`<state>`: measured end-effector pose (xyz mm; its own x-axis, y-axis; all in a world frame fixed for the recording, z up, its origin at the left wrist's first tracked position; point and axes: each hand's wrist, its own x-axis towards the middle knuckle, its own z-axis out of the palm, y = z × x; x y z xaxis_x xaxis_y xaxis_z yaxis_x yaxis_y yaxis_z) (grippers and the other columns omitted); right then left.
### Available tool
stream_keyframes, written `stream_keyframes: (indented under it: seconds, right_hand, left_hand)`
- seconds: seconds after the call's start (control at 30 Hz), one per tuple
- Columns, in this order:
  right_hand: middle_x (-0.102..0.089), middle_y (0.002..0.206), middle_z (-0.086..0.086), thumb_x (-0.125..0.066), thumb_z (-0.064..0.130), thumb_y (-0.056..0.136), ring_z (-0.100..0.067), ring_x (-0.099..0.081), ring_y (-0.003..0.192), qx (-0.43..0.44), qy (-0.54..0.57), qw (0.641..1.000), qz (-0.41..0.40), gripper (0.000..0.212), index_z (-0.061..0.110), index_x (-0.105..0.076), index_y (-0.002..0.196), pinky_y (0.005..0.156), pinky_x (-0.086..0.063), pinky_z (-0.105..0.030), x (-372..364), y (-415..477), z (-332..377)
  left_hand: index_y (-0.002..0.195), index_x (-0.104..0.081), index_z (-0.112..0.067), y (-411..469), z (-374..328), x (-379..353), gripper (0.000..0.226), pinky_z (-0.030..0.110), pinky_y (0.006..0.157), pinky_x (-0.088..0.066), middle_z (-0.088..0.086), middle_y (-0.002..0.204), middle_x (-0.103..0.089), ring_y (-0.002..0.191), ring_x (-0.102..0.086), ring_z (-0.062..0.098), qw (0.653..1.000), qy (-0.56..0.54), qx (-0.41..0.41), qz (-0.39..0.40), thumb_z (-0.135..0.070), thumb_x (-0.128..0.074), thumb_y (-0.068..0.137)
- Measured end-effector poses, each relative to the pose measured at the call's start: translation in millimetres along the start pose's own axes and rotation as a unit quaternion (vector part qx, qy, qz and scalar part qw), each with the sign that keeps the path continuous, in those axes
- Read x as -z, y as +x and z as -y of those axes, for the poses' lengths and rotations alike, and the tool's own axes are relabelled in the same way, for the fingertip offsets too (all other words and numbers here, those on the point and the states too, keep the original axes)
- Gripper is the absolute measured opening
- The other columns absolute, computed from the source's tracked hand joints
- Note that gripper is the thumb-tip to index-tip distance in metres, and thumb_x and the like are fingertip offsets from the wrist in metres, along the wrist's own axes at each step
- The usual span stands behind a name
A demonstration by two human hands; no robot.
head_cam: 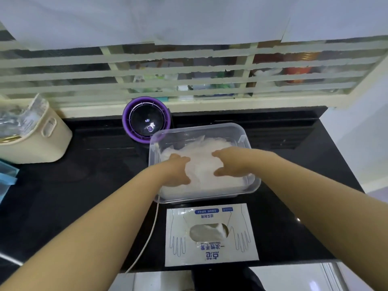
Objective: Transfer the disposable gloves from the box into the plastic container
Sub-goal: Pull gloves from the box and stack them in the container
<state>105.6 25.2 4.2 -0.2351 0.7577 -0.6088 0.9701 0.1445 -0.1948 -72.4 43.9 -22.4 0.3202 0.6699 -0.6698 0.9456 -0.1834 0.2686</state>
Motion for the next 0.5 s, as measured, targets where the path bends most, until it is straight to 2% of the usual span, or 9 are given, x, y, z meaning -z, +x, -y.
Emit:
stream_keyframes:
  seconds: [0.1,0.17,0.2,0.27,0.37,0.43,0.5]
  right_hand:
    - [-0.047,0.142,0.000,-0.050,0.035,0.097,-0.021,-0.047,0.126,0.003,-0.026,0.995,-0.093,0.048,0.022,-0.041,0.142,0.106,-0.038,-0.037,23.0,-33.6,6.9]
    - [-0.060,0.126,0.004,-0.052,0.033,0.096,-0.015,-0.057,0.110,0.026,-0.006,0.989,-0.144,0.034,0.024,-0.058,0.128,0.099,-0.045,-0.034,25.6,-59.0,19.0]
    - [-0.065,0.118,0.006,-0.053,0.031,0.095,-0.012,-0.060,0.102,0.048,0.011,0.989,-0.136,0.028,0.023,-0.064,0.120,0.096,-0.047,-0.031,22.8,-70.0,25.4]
    - [-0.068,0.108,0.007,-0.053,0.028,0.095,-0.009,-0.062,0.093,0.088,0.036,0.994,-0.053,0.024,0.020,-0.069,0.111,0.091,-0.048,-0.025,2.0,-91.2,40.8]
    - [-0.069,0.104,-0.001,-0.050,0.025,0.096,-0.016,-0.062,0.086,0.072,0.014,0.995,0.071,0.025,0.014,-0.071,0.104,0.085,-0.051,-0.032,-43.6,-94.7,48.0]
    - [-0.067,0.104,-0.002,-0.045,0.017,0.096,-0.020,-0.059,0.082,0.046,-0.030,0.994,0.092,0.026,0.012,-0.068,0.107,0.080,-0.050,-0.035,-70.5,-85.1,46.4]
    - [-0.060,0.097,-0.001,-0.041,0.007,0.095,-0.018,-0.050,0.072,0.031,-0.064,0.993,0.091,0.028,0.011,-0.062,0.112,0.066,-0.045,-0.031,-87.1,-78.2,44.6]
  left_hand:
    - [0.152,-0.023,-0.023,-23.8,3.0,6.9,0.062,0.030,0.108,-0.033,0.002,0.156,-0.029,0.135,-0.040,0.019,0.997,-0.026,-0.041,-0.052,-0.020,-0.053,0.098]
    - [0.147,-0.034,-0.023,-45.9,2.6,3.8,0.052,0.020,0.100,-0.037,-0.004,0.149,-0.040,0.127,-0.048,0.011,0.984,-0.068,-0.085,-0.140,-0.015,-0.051,0.099]
    - [0.143,-0.042,-0.024,-56.3,2.3,0.3,0.046,0.012,0.093,-0.038,-0.008,0.141,-0.047,0.118,-0.052,0.007,0.971,-0.088,-0.112,-0.192,-0.013,-0.050,0.098]
    - [0.130,-0.055,-0.025,-80.6,3.8,-14.7,0.035,0.002,0.080,-0.039,-0.015,0.121,-0.056,0.099,-0.055,-0.003,0.944,-0.100,-0.179,-0.259,-0.012,-0.051,0.098]
    - [0.115,-0.063,-0.024,-99.0,10.7,-39.7,0.024,0.007,0.077,-0.043,-0.016,0.107,-0.058,0.088,-0.056,-0.003,0.939,-0.062,-0.250,-0.230,-0.014,-0.053,0.096]
    - [0.116,-0.064,-0.025,-100.5,15.9,-56.5,0.023,0.016,0.082,-0.045,-0.014,0.110,-0.058,0.091,-0.055,0.000,0.950,-0.006,-0.257,-0.180,-0.018,-0.051,0.098]
    - [0.122,-0.062,-0.029,-96.7,19.7,-71.2,0.027,0.025,0.090,-0.046,-0.015,0.121,-0.054,0.103,-0.055,0.005,0.959,0.052,-0.247,-0.126,-0.022,-0.048,0.099]
